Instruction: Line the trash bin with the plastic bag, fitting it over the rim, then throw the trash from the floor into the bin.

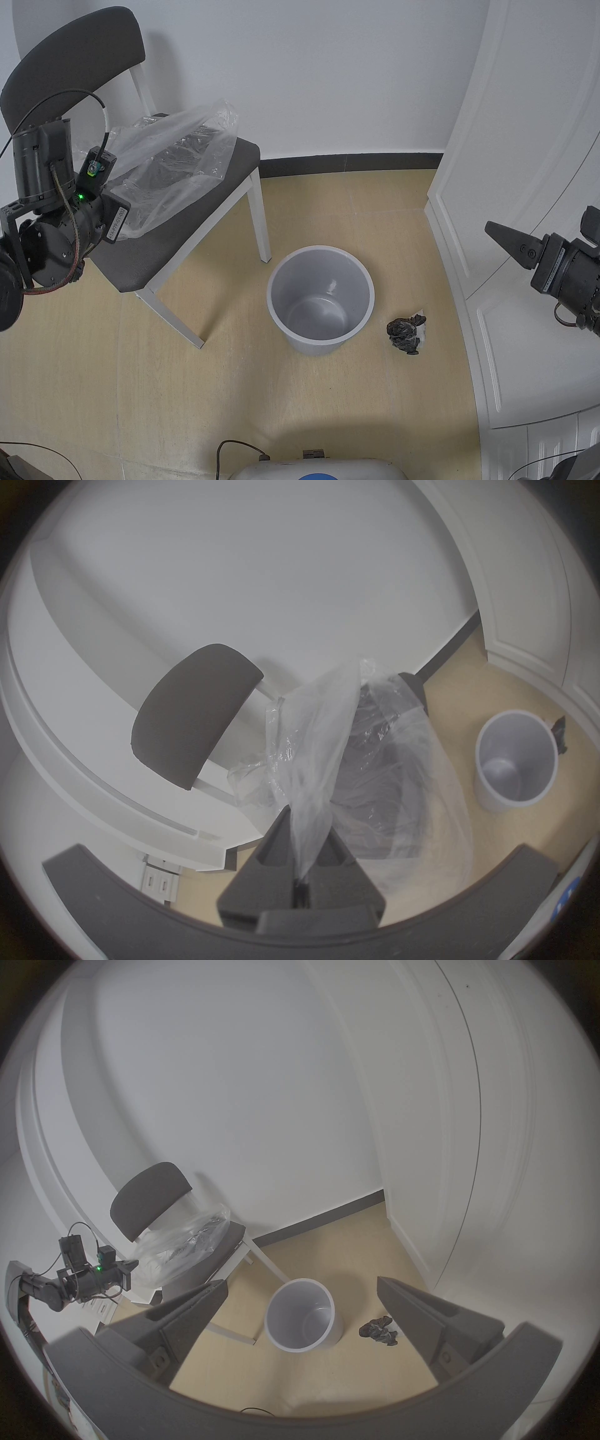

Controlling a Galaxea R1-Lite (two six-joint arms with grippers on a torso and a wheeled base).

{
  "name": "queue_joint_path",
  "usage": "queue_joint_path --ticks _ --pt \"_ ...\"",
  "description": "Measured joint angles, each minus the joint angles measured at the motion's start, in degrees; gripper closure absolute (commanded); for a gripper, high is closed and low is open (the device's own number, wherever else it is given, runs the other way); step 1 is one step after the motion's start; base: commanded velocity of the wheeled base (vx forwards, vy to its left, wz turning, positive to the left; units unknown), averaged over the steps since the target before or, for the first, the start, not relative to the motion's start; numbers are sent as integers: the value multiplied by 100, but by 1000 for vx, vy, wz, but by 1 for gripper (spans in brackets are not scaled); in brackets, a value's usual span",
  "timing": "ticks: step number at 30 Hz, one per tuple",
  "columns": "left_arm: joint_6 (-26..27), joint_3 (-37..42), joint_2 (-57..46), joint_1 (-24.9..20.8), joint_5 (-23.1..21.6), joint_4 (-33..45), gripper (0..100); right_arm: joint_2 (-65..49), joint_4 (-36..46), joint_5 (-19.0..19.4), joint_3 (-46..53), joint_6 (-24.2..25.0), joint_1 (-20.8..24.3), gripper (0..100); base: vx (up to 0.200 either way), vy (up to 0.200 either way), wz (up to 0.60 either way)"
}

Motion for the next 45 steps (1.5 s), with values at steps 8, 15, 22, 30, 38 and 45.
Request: queue_joint_path --ticks 8,15,22,30,38,45 --pt "-274 24 -221 -439 -40 6 100 41 -307 13 188 -46 133 0 0 0 0" --pt "-389 16 -393 -750 -55 4 100 91 -455 28 279 -78 155 0 0 0 0" --pt "-477 -174 -560 -1114 -68 1 100 111 -452 52 297 -84 157 0 0 0 0" --pt "-482 -350 -677 -1491 -68 1 100 61 -446 143 308 -93 157 0 0 0 0" --pt "-472 -463 -740 -1869 -65 1 100 22 -447 150 306 -84 149 0 0 0 0" --pt "-435 -521 -845 -2125 -52 1 100 48 -446 150 299 -84 149 0 0 0 0"
